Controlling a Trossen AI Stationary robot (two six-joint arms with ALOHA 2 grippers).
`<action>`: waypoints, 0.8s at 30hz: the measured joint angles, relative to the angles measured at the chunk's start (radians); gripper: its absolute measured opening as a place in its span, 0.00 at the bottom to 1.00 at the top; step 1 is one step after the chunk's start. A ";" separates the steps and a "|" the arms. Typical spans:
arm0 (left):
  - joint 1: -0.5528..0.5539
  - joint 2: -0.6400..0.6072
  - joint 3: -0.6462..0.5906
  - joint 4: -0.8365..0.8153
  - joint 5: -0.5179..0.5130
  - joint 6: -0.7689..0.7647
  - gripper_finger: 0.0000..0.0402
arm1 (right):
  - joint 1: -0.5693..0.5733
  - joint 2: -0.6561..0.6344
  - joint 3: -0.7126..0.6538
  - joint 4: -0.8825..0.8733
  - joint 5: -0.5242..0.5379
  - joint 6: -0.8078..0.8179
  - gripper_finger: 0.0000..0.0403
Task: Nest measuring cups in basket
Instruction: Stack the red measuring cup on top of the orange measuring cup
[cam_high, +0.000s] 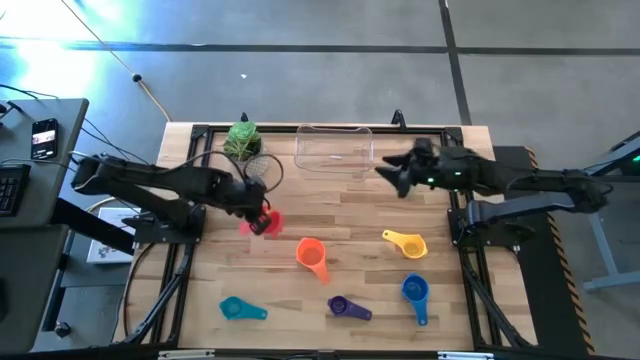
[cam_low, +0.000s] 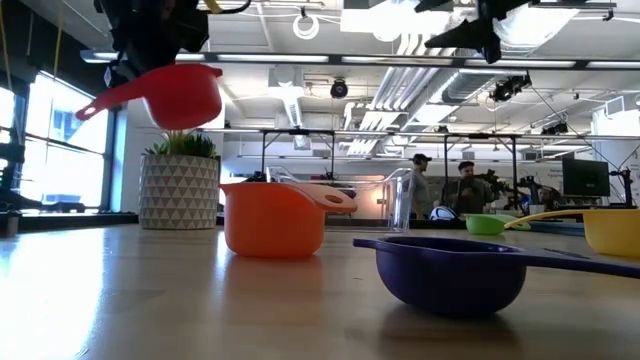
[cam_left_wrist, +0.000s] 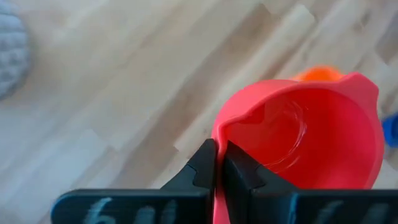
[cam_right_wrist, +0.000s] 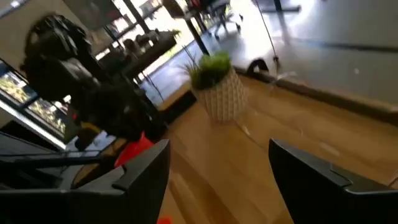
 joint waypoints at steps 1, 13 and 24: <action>0.013 -0.010 0.000 -0.003 -0.009 0.000 0.01 | 0.008 0.031 0.019 -0.025 0.000 0.025 0.65; 0.121 -0.042 -0.001 -0.001 0.008 0.076 0.01 | 0.103 0.421 0.191 -0.110 -0.011 0.169 0.65; 0.179 -0.042 -0.001 0.004 0.027 0.142 0.01 | 0.148 0.727 0.342 -0.107 -0.120 0.171 0.65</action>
